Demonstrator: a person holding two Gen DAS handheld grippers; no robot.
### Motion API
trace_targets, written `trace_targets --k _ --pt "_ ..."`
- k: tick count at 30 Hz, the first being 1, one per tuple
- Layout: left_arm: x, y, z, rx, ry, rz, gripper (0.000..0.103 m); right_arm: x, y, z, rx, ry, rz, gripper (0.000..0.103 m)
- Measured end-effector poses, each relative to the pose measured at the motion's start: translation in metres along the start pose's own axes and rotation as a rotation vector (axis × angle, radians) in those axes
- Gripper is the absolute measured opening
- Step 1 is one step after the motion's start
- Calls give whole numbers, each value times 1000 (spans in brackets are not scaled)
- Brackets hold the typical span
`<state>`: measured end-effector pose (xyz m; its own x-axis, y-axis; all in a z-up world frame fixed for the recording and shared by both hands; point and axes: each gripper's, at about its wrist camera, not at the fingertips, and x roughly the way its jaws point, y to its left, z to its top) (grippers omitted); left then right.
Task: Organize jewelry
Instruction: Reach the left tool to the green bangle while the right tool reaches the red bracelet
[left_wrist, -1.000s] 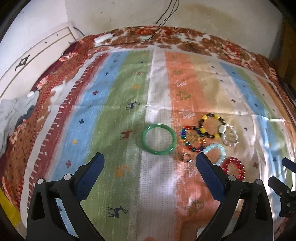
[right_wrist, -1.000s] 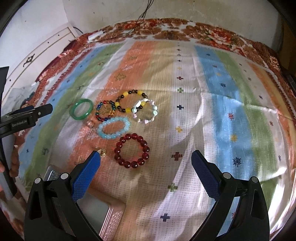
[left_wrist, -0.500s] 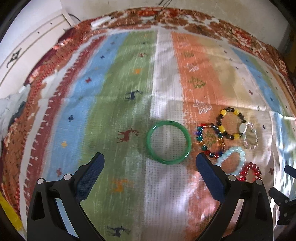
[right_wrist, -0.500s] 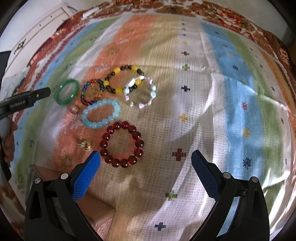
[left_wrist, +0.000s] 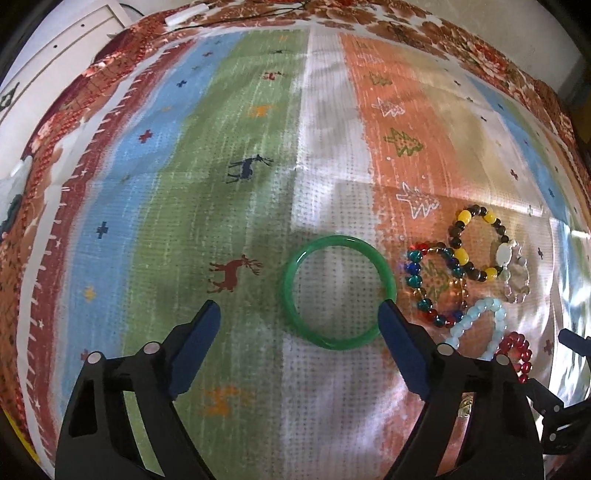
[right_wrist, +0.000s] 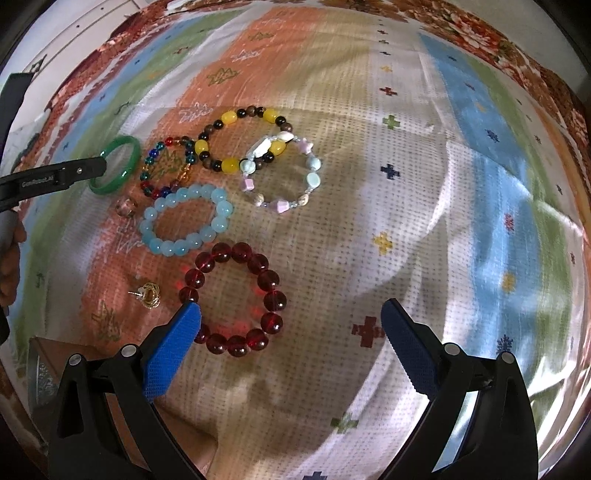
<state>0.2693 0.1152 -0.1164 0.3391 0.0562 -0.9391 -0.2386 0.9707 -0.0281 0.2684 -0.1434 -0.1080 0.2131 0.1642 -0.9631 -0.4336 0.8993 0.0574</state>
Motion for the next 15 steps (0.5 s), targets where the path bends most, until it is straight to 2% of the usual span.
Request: trace_targets --k 2,3,4,6,9,10,11,12,13,15 --pt "4 1 1 -1 11 -3 73 4 1 1 -6 6 9 97" --pt "7 1 1 -4 20 -5 70 5 2 2 -7 8 13 87" --pt "11 2 2 -6 27 -2 66 9 2 3 -8 17 15 84" --pt "15 1 2 4 29 5 63 13 3 3 -8 28 17 75" --pt "17 0 3 28 17 16 59 17 4 3 -24 25 -3 67" --pt "17 0 3 31 14 19 51 17 4 2 -31 20 -7 64" --pt "16 0 3 36 9 32 37 17 3 3 -31 17 -5 57" --pt "16 1 3 35 6 44 30 17 3 3 -31 14 -6 47" --pt "16 2 3 32 5 56 19 17 2 3 -29 12 -5 41" --pt "17 2 3 38 12 57 14 18 1 4 -22 12 18 24"
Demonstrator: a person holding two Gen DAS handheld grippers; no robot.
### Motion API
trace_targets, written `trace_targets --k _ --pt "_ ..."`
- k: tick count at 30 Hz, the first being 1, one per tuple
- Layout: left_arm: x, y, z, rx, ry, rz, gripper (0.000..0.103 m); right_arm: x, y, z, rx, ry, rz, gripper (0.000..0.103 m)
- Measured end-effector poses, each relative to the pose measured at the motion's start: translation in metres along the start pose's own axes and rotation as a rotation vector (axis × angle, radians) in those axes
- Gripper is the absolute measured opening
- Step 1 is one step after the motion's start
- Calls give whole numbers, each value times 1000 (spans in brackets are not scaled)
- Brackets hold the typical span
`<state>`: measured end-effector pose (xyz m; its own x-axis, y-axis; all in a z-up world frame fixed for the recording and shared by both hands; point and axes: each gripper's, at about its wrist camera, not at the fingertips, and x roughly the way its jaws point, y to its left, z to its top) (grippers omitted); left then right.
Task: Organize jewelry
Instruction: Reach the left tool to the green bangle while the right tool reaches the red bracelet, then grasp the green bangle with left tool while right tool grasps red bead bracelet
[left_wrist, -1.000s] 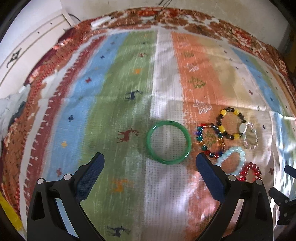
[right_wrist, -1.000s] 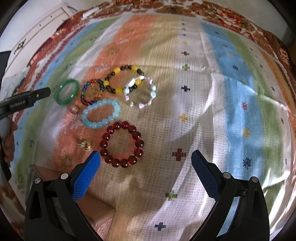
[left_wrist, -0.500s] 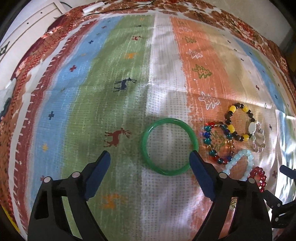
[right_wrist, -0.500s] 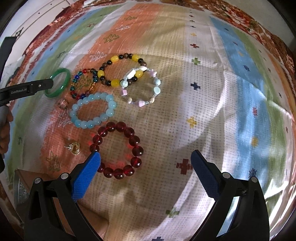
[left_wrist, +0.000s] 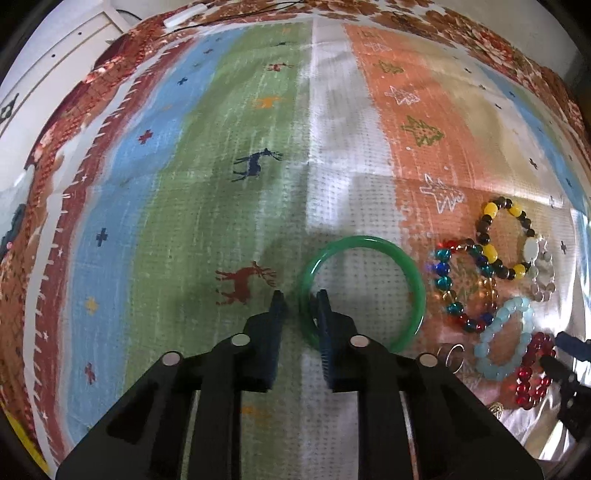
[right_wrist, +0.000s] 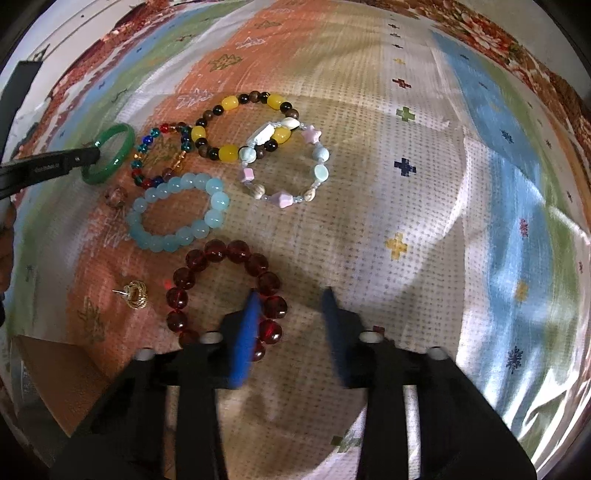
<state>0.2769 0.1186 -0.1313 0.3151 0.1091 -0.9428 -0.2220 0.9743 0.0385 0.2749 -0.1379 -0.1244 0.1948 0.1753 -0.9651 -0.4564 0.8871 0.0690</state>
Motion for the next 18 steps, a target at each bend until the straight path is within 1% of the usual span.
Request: trace_targets --k 1,2,4,7,9,12,18 --pt "0 -1 -1 12 4 2 10 0 0 0 1 0 9 19" --pt "0 -3 -1 23 5 8 9 1 -1 -1 -1 1 19 16" --pt "0 -6 -2 41 9 17 7 0 -3 -2 -8 -3 18 15" --pt "-4 -7 -2 48 15 13 7 -4 -2 -4 7 -9 36 14" --pt "-8 -7 -3 49 12 -2 7 -9 -1 -4 6 -21 37 14" --pt "-18 -7 -5 39 -1 -24 6 -24 3 -4 -1 -61 38 14" --pt "-50 -4 -11 11 -51 -82 7 -51 10 -7 -5 -135 46 14"
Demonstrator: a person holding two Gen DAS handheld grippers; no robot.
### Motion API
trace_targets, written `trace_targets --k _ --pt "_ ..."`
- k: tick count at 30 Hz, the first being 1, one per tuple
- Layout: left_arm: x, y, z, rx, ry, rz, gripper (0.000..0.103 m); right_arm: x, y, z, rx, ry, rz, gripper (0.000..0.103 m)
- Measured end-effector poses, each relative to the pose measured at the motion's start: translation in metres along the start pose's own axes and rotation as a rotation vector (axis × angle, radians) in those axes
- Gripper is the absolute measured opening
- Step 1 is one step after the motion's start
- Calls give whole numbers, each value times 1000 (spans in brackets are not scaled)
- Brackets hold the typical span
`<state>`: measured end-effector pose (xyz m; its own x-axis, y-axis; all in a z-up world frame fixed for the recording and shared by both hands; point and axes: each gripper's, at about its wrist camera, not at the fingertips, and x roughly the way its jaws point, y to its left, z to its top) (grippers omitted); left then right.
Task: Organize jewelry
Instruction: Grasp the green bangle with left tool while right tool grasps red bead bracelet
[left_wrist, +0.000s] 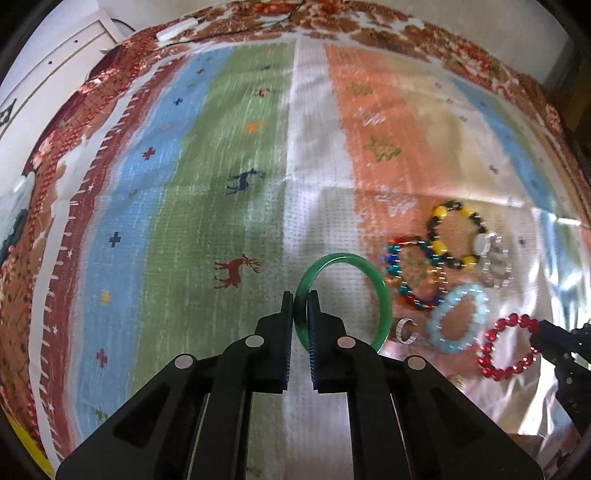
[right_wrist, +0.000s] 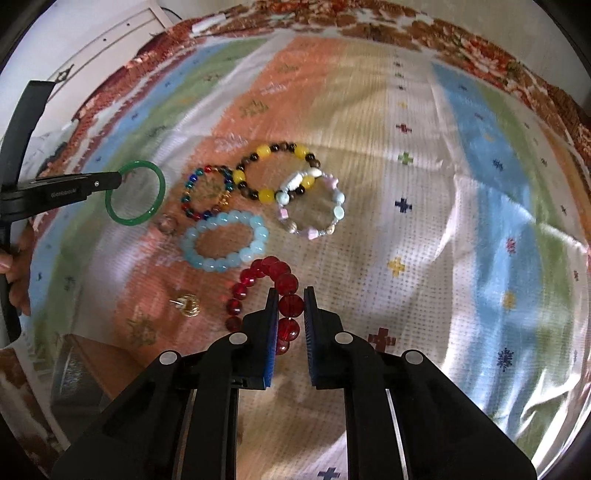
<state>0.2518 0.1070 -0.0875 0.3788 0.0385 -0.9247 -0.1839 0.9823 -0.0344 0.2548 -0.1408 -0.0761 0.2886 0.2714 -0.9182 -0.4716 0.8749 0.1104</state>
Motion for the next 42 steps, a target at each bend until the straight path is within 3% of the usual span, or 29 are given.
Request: trace_targets --k 16,22,42 --pt "-55 -25 -24 20 -102 -82 7 -60 10 -11 23 -170 34 14" --pt "-82 -35 -40 48 -156 -126 8 -80 26 -17 -32 -228 41 14" --pt "-134 -51 -92 86 -266 -226 8 -127 60 -47 -95 -316 144 14"
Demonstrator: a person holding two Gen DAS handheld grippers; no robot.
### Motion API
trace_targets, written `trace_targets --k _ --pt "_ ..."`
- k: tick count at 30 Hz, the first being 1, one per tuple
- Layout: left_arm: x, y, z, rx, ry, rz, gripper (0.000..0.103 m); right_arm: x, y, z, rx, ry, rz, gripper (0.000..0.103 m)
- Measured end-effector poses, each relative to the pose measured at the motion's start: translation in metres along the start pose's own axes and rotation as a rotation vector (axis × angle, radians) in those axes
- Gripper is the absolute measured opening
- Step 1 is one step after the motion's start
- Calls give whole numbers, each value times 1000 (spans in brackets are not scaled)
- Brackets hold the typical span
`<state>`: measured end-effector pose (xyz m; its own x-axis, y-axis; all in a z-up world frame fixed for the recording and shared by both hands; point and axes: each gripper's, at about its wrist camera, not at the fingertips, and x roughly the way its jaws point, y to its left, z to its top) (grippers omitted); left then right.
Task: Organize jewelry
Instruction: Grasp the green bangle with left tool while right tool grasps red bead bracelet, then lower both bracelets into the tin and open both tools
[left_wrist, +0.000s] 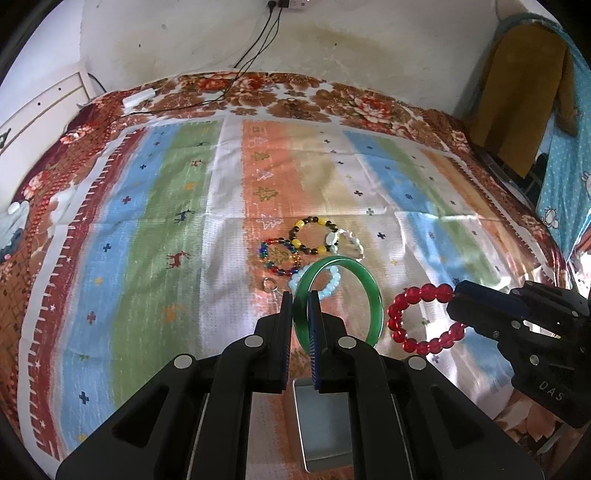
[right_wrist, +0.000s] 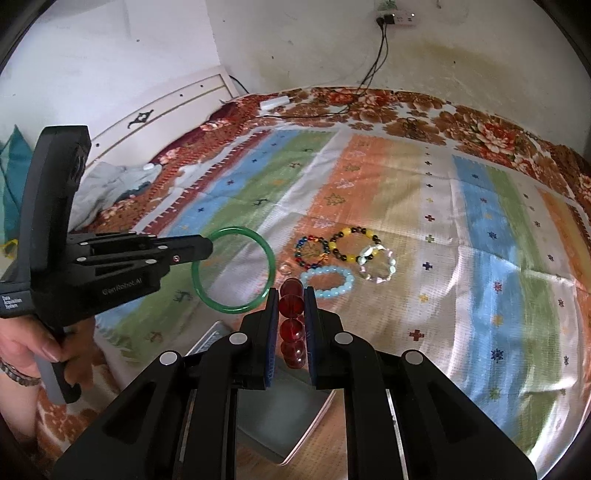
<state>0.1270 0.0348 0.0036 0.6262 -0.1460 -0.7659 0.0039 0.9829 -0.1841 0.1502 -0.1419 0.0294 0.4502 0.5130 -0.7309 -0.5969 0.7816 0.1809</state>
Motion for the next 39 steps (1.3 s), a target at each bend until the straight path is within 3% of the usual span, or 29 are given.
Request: trace_targets --k 17,29,31,32,39 --pt "-16 -17 -47 51 25 -29 8 -11 19 -39 6 41 55 14" --pt "-6 -25 -57 94 84 -34 12 -5 18 -52 35 93 81 15" --pt "-4 -26 -57 98 94 -23 14 -5 18 -51 34 93 68 29" --pt "-4 -25 -57 99 95 -14 23 -5 17 -51 36 90 64 41" --pt "-4 -12 -51 55 78 21 42 0 7 -50 50 97 28 47"
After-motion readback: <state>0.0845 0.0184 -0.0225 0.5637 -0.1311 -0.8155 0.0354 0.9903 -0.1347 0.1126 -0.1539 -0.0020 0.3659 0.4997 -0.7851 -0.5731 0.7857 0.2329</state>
